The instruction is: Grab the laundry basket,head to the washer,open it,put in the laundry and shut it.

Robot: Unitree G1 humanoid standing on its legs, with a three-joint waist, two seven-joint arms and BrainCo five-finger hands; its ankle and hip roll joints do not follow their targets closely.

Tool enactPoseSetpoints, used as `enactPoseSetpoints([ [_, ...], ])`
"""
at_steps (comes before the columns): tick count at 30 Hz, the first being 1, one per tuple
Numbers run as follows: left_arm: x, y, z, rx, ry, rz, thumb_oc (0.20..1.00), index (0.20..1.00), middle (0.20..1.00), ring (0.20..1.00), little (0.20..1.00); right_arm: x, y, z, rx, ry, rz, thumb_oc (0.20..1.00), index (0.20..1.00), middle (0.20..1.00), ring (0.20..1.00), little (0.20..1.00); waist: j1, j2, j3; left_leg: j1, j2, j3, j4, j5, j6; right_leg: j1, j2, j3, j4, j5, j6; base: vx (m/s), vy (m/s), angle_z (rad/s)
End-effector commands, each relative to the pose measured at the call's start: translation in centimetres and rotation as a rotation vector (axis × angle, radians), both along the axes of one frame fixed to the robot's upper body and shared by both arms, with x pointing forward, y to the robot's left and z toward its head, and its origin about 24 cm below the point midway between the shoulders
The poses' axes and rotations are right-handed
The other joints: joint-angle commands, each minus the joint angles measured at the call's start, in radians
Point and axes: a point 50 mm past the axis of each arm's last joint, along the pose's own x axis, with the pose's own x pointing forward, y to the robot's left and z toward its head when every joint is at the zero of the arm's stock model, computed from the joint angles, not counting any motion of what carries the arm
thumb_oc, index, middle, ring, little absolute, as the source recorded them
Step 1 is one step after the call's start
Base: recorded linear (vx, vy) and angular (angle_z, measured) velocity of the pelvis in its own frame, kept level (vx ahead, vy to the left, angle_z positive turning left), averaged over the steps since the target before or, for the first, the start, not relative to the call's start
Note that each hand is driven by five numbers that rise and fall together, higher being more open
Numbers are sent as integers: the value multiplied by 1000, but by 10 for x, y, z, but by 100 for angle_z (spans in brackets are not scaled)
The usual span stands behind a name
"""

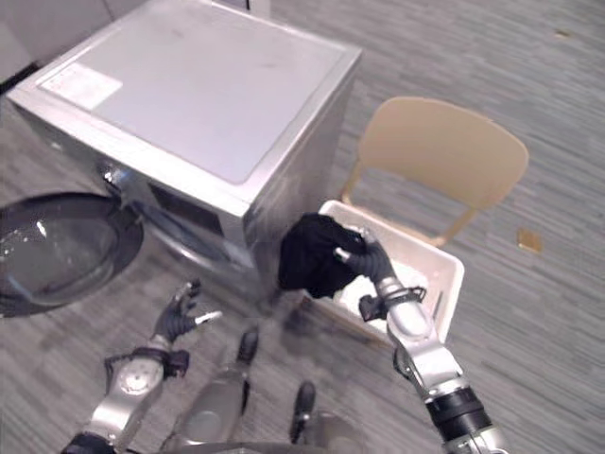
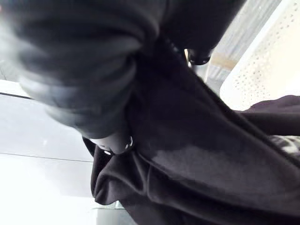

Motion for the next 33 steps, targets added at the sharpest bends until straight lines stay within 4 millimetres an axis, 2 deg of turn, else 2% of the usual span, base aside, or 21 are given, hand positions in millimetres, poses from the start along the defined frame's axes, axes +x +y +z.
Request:
enactPoseSetpoints([
  [1,22,-19,46,-8,-250,-123,1000,1000,1000,1000,1000,-4,6,45,109,-209,81,200,200,200,200,200,-56,-5,-63,74,-6,21,3,-78,41,58,-4,-10,-73,-23,110,-38,62,83],
  [2,22,-19,47,-8,-250,-123,1000,1000,1000,1000,1000,-4,6,45,109,-209,81,200,200,200,200,200,-58,-5,-64,72,-8,20,-2,-72,42,55,-5,-12,-74,-19,110,14,89,97],
  [3,25,-29,53,-8,-276,-168,1000,1000,1000,1000,1000,-7,6,52,127,-242,86,200,200,200,200,200,-77,3,-76,94,3,37,-31,-61,48,57,-6,-29,-79,-13,113,39,137,84],
  [4,29,-39,60,-9,-315,-212,1000,1000,1000,1000,1000,-8,11,61,171,-276,120,200,200,200,200,200,-86,10,-97,119,3,46,-101,-53,47,60,-9,-42,-87,-1,118,72,179,65],
  [9,41,-61,75,-14,-384,-288,1000,1000,1000,1000,1000,-11,44,78,301,-313,287,200,200,200,200,200,-93,16,-130,187,-13,55,-194,-39,56,84,-17,-47,-81,-3,131,31,130,29],
  [13,50,-73,89,-23,-444,-310,1000,1000,1000,1000,1000,-14,70,84,401,-292,427,200,200,200,200,200,-93,16,-150,231,-18,62,-245,-31,61,92,-21,-40,-72,-2,140,-2,60,-2],
  [19,63,-96,100,13,-500,-333,1000,1000,1000,1000,1000,-22,112,86,590,-202,632,200,200,200,200,200,-95,22,-170,271,-15,70,-258,-34,65,109,-21,-26,-68,-3,143,3,27,-8],
  [20,64,-98,101,18,-510,-329,567,567,567,567,567,-24,117,85,612,-181,656,200,200,200,200,200,-96,22,-172,279,-14,72,-259,-36,65,113,-21,-25,-69,-3,143,17,-2,-9],
  [21,66,-99,102,19,-513,-319,200,200,200,200,200,-25,121,82,622,-155,676,200,200,200,200,200,-96,22,-173,282,-13,73,-259,-36,65,116,-21,-24,-69,-3,144,12,-7,-8],
  [24,66,-95,103,-13,-511,-283,200,200,200,200,200,-26,121,71,628,-98,661,200,200,200,200,200,-96,26,-170,290,-9,76,-258,-36,64,124,-21,-25,-70,-3,143,9,-23,-6],
  [25,64,-91,102,-21,-506,-272,200,200,200,200,200,-26,117,59,631,-48,634,200,200,200,200,200,-95,28,-171,296,-8,78,-258,-37,63,129,-21,-23,-75,-2,144,34,-42,-4],
  [26,61,-84,98,-19,-492,-256,200,200,200,200,200,-25,113,48,623,-1,607,639,639,639,639,639,-95,30,-175,301,-6,78,-261,-37,62,135,-19,-22,-82,-2,143,37,-61,-5],
  [27,56,-68,90,-20,-456,-208,200,200,200,200,200,-23,97,36,560,15,526,1000,1000,1000,1000,1000,-94,33,-174,304,-4,76,-264,-35,60,139,-18,-21,-91,2,144,26,-51,-5],
  [33,39,-30,72,-28,-369,-107,200,200,200,200,200,-20,45,25,261,-55,270,1000,1000,1000,1000,1000,-99,41,-175,302,0,75,-264,-32,59,145,-15,-18,-110,10,144,1,-6,0],
])
